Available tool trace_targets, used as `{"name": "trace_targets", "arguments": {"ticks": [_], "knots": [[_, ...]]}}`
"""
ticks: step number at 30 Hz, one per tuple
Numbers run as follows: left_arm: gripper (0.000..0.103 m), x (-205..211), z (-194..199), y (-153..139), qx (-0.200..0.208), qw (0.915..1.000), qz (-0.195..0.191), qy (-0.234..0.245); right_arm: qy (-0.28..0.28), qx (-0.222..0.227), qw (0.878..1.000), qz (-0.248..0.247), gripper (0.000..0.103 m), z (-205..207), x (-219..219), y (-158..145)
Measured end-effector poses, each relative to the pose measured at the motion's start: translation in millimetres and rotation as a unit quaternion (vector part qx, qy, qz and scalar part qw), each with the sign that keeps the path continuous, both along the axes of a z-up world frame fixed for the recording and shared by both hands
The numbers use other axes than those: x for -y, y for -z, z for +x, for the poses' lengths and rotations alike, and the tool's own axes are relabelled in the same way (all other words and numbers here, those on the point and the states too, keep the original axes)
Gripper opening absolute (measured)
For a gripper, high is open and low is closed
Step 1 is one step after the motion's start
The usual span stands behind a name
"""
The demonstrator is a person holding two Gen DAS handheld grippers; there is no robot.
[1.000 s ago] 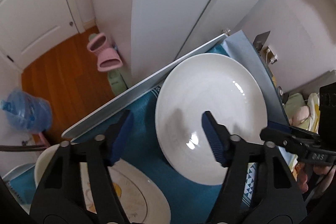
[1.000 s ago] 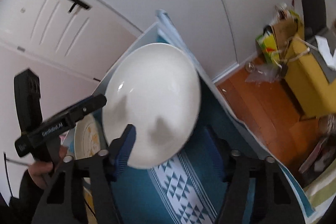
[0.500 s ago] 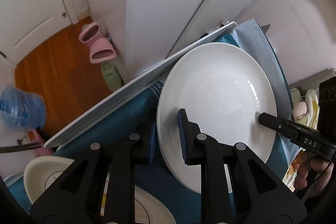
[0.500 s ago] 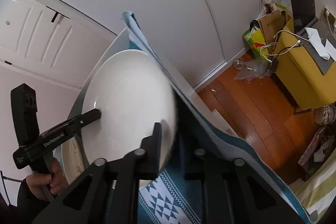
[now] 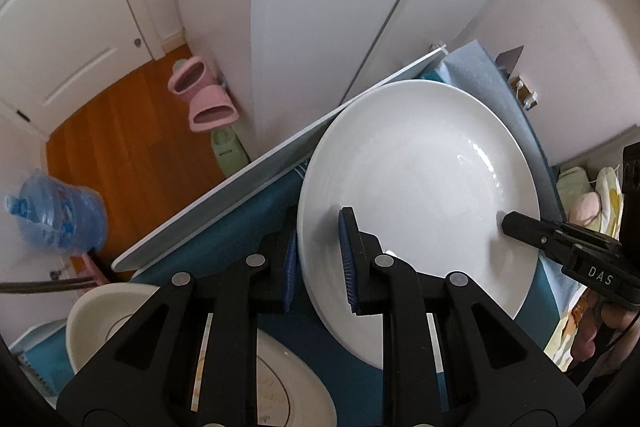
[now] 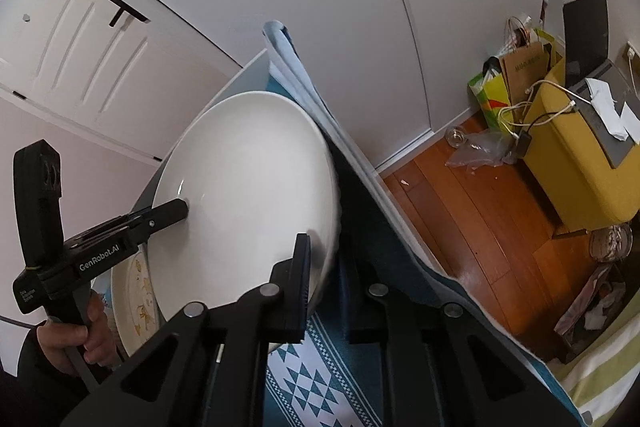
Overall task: Organize plates and bowls
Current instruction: 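Grasp the white deep plate rim with both grippers and lift it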
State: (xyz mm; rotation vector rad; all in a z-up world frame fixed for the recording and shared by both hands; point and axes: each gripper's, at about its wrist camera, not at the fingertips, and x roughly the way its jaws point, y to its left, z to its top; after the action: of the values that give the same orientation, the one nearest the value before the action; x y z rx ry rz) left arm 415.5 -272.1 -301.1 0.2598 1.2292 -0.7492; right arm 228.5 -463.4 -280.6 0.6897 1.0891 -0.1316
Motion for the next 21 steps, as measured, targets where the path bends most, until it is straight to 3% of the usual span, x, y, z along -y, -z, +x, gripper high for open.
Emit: {"name": "trace_targets", "arguments": {"ticks": [6,13,21], "knots": [[0.017,-6.8,-10.3,-32.7,0.027,0.9994,-0.012,-0.017,-0.025,0.02,0.999,-0.011,0.012,-2.0,-1.1,-20.8],[0.017,-32.2,-43.3,-80.9,0.059,0.9954,-0.026,-0.071,-0.08,0.057,0.995,-0.019,0.012,-8.8,-5.6,-61.0],[0.017,-73.7,-114.1,-126.5,0.09,0.9789,-0.032,-0.181,-0.188,0.097,0.977,-0.026,0.012,-24.5,-21.5,-104.1]]}}
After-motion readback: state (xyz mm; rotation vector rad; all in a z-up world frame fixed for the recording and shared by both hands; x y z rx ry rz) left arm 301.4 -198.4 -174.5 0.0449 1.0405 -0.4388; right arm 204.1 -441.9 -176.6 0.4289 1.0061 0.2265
